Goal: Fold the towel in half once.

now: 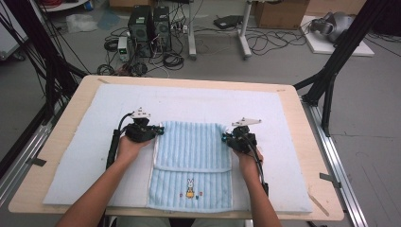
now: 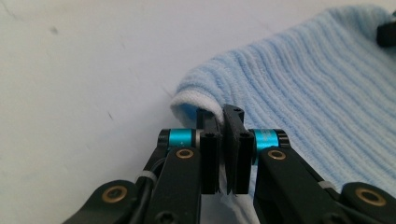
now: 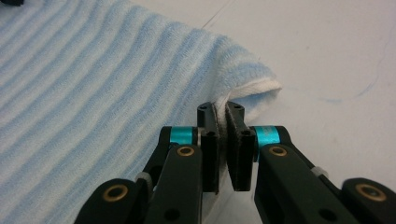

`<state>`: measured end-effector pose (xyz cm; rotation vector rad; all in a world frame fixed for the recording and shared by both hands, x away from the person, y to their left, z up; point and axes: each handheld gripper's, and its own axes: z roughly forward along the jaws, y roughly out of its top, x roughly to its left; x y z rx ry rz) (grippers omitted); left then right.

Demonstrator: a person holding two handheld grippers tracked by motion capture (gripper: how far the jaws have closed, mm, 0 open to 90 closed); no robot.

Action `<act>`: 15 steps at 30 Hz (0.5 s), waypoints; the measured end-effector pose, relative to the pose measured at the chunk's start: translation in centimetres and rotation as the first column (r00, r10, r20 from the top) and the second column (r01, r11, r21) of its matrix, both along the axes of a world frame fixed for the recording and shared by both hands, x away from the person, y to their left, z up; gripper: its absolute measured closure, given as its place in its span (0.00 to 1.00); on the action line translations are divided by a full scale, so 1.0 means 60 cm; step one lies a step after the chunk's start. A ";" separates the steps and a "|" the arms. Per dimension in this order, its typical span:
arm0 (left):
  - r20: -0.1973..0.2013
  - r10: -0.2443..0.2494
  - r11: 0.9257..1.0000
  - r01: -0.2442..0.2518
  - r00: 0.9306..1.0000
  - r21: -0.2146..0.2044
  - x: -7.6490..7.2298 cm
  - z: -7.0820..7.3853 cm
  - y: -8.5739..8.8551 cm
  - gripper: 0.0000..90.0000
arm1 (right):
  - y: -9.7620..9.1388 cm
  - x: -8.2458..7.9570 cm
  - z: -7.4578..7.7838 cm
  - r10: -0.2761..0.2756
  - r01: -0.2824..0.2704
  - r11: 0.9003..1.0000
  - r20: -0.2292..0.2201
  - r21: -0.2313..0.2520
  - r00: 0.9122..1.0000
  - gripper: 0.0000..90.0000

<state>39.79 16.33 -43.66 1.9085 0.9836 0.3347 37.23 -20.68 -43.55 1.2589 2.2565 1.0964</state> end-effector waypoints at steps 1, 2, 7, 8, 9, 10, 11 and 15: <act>-0.003 0.000 1.000 0.000 1.000 -0.001 0.004 -0.001 0.002 0.95 | 0.001 0.005 0.000 -0.004 0.004 1.000 0.005 0.000 1.000 0.95; -0.008 0.002 1.000 -0.002 1.000 -0.001 0.009 -0.002 0.002 0.95 | 0.003 0.010 0.000 -0.010 0.010 1.000 0.010 0.000 1.000 0.95; 0.008 0.022 1.000 -0.022 1.000 -0.022 0.031 0.002 0.008 0.95 | 0.014 0.035 0.003 -0.028 0.028 1.000 0.034 -0.012 0.999 0.95; 0.018 0.029 0.999 -0.028 0.999 -0.029 0.035 0.001 0.009 0.95 | 0.016 0.038 0.004 -0.032 0.032 0.999 0.033 -0.015 0.999 0.95; -0.002 0.025 0.999 -0.025 1.000 -0.019 0.042 0.001 0.011 0.95 | 0.017 0.043 0.006 -0.032 0.033 0.999 0.035 -0.018 0.999 0.95; -0.002 0.026 1.000 -0.026 1.000 -0.016 0.047 0.001 0.011 0.95 | 0.019 0.048 0.008 -0.034 0.034 0.999 0.034 -0.019 0.999 0.95; -0.004 0.028 1.000 -0.028 1.000 -0.009 0.053 0.003 0.013 0.95 | 0.022 0.053 0.010 -0.036 0.037 0.999 0.046 -0.024 0.998 0.95; -0.001 0.044 0.999 -0.044 0.999 -0.015 0.075 0.009 0.014 0.95 | 0.032 0.069 0.017 -0.059 0.062 0.998 0.069 -0.035 0.996 0.95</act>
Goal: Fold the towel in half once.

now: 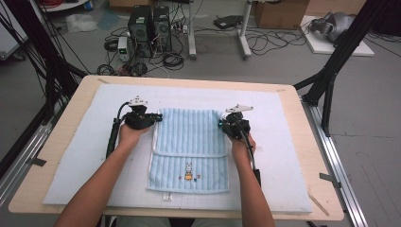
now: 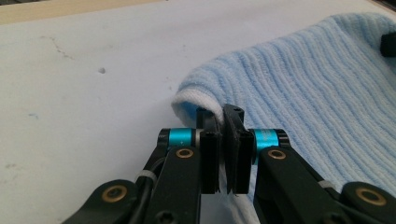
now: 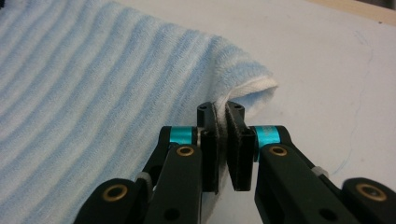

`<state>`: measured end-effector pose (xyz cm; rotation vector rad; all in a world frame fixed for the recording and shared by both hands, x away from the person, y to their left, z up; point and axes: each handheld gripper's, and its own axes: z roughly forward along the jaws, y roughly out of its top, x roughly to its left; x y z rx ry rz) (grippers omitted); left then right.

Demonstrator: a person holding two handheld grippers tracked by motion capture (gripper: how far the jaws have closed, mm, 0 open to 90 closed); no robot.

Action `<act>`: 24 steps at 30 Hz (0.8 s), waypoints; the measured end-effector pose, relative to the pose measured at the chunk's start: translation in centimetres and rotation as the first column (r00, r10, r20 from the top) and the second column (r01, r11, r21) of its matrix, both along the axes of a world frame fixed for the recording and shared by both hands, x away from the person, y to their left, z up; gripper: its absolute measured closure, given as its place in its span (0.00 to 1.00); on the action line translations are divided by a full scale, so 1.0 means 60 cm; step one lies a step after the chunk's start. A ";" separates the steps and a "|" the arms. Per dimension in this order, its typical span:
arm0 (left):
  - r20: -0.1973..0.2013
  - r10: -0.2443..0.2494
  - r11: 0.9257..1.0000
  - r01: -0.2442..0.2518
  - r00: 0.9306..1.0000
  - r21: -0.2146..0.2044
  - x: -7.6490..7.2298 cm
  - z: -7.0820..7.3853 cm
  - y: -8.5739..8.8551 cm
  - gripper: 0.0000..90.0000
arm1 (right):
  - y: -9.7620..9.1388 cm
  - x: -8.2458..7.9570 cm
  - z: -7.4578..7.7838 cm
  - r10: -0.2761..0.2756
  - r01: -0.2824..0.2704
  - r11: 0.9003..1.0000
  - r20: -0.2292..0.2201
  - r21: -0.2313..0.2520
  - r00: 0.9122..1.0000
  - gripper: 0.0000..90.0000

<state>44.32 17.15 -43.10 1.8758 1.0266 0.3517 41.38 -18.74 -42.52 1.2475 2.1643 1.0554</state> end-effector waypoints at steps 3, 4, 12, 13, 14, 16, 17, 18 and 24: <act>0.023 0.000 1.000 0.000 1.000 0.002 0.014 0.003 -0.002 0.95 | 0.003 0.013 -0.004 -0.016 0.016 1.000 -0.004 -0.017 1.000 0.95; 0.015 0.004 1.000 -0.004 1.000 0.007 0.019 0.003 -0.004 0.95 | 0.005 0.016 -0.005 -0.024 0.024 0.999 0.002 -0.020 1.000 0.95; -0.007 0.005 1.000 -0.005 1.000 0.004 0.026 -0.002 -0.006 0.93 | 0.007 0.029 -0.011 -0.044 0.044 0.999 0.005 -0.022 0.999 0.93; -0.014 0.010 1.000 -0.010 1.000 -0.003 0.025 -0.003 -0.007 0.90 | 0.007 0.030 -0.012 -0.042 0.043 0.999 0.007 -0.022 0.999 0.89; -0.036 0.023 1.000 -0.023 0.999 -0.010 0.026 -0.004 -0.006 0.83 | 0.008 0.029 -0.012 -0.048 0.049 0.999 0.010 -0.023 0.999 0.79; -0.084 0.039 0.999 -0.041 0.996 -0.025 0.026 -0.007 -0.005 0.61 | 0.007 0.028 -0.010 -0.067 0.067 0.998 0.013 -0.001 0.998 0.63; -0.091 0.040 0.999 -0.043 0.995 -0.028 0.024 -0.008 -0.004 0.55 | 0.006 0.027 -0.009 -0.075 0.075 0.997 0.010 0.012 0.997 0.57; -0.086 0.045 0.998 -0.048 0.995 -0.033 0.021 -0.008 -0.003 0.52 | 0.005 0.026 -0.008 -0.079 0.079 0.997 0.014 0.008 0.997 0.51; -0.071 0.007 0.996 -0.013 0.997 -0.086 -0.008 0.003 0.005 0.36 | -0.004 0.009 0.005 -0.031 0.031 0.997 -0.009 0.069 0.999 0.31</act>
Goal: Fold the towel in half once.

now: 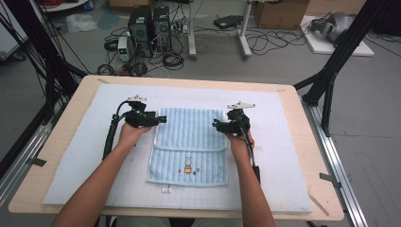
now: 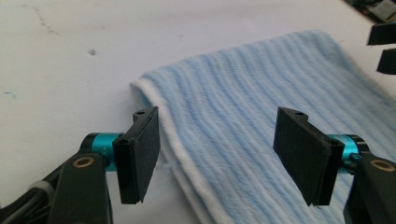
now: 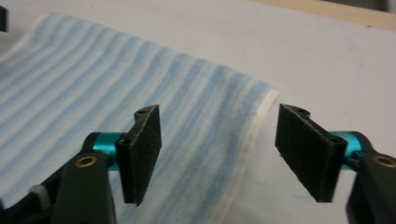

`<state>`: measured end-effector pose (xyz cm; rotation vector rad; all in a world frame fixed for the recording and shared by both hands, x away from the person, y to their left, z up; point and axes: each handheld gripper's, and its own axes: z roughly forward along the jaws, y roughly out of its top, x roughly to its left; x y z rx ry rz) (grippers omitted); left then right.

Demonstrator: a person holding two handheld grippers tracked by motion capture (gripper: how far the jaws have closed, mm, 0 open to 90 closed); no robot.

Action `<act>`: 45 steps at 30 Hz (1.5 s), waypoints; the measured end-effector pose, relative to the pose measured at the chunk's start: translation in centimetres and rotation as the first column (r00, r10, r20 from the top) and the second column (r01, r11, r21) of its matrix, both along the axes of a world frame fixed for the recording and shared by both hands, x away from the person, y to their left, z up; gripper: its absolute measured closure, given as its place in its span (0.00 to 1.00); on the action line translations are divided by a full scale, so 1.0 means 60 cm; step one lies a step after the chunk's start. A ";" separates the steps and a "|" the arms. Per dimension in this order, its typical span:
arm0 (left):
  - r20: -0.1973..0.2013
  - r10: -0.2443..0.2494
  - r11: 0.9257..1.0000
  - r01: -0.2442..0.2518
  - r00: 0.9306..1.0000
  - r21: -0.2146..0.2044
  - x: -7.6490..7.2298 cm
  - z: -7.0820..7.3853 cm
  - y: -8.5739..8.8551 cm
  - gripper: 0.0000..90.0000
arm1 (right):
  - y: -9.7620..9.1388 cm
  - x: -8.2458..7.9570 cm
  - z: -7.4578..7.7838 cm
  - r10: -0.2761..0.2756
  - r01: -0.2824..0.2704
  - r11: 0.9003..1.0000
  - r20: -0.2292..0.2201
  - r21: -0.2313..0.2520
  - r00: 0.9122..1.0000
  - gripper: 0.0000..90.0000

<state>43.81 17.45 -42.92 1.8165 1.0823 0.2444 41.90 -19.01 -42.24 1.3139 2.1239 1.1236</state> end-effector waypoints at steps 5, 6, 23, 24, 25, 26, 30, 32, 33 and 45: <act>0.052 -0.013 1.000 0.014 0.999 -0.004 -0.028 0.010 0.003 0.33 | -0.011 -0.031 0.002 0.051 -0.050 0.998 0.021 -0.029 0.999 0.24; 0.076 -0.009 1.000 0.009 0.997 -0.005 -0.035 0.011 0.003 0.30 | -0.015 -0.036 0.002 0.051 -0.050 0.998 0.027 -0.029 0.998 0.22; 0.127 -0.096 0.994 0.102 0.987 -0.043 -0.115 -0.006 0.035 0.38 | -0.030 -0.130 0.008 0.160 -0.157 0.987 0.061 -0.043 0.985 0.13; 0.123 -0.101 0.994 0.106 0.987 -0.039 -0.116 -0.006 0.036 0.39 | -0.030 -0.135 0.005 0.162 -0.160 0.986 0.049 -0.044 0.986 0.13; 0.122 -0.105 0.993 0.112 0.987 -0.047 -0.117 -0.006 0.037 0.41 | -0.031 -0.139 0.003 0.165 -0.163 0.986 0.049 -0.039 0.985 0.15; 0.124 -0.110 0.992 0.116 0.986 -0.047 -0.119 -0.006 0.039 0.42 | -0.032 -0.143 0.000 0.171 -0.169 0.985 0.049 -0.028 0.984 0.16; 0.112 -0.134 0.990 0.138 0.985 -0.024 -0.132 -0.015 0.037 0.44 | -0.036 -0.155 -0.001 0.175 -0.173 0.984 0.053 -0.045 0.983 0.17; 0.108 -0.133 0.990 0.136 0.985 -0.024 -0.135 -0.018 0.037 0.43 | -0.038 -0.158 -0.003 0.175 -0.173 0.984 0.048 -0.048 0.983 0.21; 0.107 -0.132 0.990 0.136 0.985 -0.025 -0.136 -0.019 0.038 0.43 | -0.037 -0.159 -0.005 0.180 -0.177 0.982 0.046 -0.064 0.983 0.27; 0.101 -0.135 0.991 0.137 0.986 -0.010 -0.139 -0.023 0.040 0.49 | -0.018 -0.154 -0.026 0.210 -0.216 0.957 -0.052 -0.191 0.976 0.76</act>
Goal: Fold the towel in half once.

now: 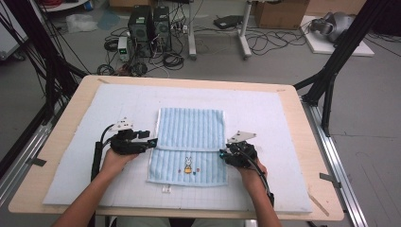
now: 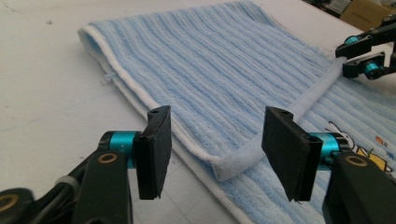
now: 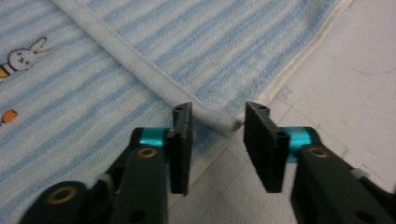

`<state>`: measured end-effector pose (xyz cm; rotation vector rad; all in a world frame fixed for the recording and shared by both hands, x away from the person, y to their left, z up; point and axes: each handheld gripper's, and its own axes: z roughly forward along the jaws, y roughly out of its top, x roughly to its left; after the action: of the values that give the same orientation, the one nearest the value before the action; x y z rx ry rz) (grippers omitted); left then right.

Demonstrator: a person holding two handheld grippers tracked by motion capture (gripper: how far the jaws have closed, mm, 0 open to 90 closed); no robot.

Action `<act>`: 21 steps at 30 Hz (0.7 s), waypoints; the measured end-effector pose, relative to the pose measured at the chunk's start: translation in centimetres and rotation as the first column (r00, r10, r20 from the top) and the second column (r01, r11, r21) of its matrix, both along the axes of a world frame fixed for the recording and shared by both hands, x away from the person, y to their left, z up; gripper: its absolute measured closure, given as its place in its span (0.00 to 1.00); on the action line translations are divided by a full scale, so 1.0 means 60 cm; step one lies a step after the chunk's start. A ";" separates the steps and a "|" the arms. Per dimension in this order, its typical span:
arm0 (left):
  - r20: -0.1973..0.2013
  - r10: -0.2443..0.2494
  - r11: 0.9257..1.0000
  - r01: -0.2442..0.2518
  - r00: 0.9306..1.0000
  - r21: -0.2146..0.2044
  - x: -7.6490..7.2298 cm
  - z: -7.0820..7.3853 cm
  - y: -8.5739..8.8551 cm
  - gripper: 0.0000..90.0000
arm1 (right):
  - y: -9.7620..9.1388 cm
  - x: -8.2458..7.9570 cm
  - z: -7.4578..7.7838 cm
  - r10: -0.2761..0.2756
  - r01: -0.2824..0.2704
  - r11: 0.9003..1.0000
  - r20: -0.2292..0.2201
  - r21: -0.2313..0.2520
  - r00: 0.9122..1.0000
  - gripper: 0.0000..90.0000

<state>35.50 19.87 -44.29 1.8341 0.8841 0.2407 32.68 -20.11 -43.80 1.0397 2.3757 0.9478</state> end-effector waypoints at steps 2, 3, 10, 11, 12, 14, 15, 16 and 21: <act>0.003 -0.002 1.000 0.002 1.000 0.013 -0.001 -0.001 -0.003 0.51 | 0.000 -0.001 0.001 -0.002 0.002 1.000 0.016 -0.015 1.000 0.84; 0.001 -0.005 1.000 0.005 1.000 0.020 -0.001 -0.002 -0.004 0.52 | 0.000 -0.003 0.004 -0.002 0.003 1.000 0.025 -0.015 1.000 0.88; 0.009 -0.031 0.996 0.031 0.999 0.087 -0.005 -0.004 -0.012 0.61 | -0.004 -0.007 0.010 0.003 -0.004 1.000 0.050 0.005 0.999 0.95; 0.009 -0.032 0.995 0.031 0.999 0.094 -0.005 -0.004 -0.013 0.61 | -0.005 -0.007 0.011 0.001 -0.002 1.000 0.049 0.013 0.999 0.95; 0.008 -0.031 0.995 0.030 0.999 0.099 -0.005 -0.005 -0.015 0.60 | -0.005 -0.007 0.011 0.000 -0.001 1.000 0.049 0.023 0.999 0.95; 0.012 -0.031 0.992 0.029 0.999 0.124 -0.006 -0.006 -0.018 0.59 | -0.008 -0.007 0.012 -0.005 0.003 0.999 0.050 0.039 0.999 0.95; 0.012 -0.031 0.990 0.029 0.999 0.137 -0.006 -0.007 -0.021 0.58 | -0.010 -0.007 0.013 -0.005 0.003 0.999 0.047 0.048 0.999 0.95; 0.009 -0.029 0.988 0.027 1.000 0.152 -0.006 -0.008 -0.024 0.58 | -0.011 -0.006 0.014 -0.009 0.006 0.998 0.049 0.059 0.999 0.95; 0.035 -0.026 0.969 0.017 0.999 0.248 -0.010 -0.011 -0.043 0.65 | -0.012 -0.006 0.014 -0.012 0.009 0.998 0.044 0.066 0.999 0.95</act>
<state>34.88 17.28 -44.94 2.0615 0.8366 0.3858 32.29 -20.80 -42.97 1.0428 2.3152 1.0408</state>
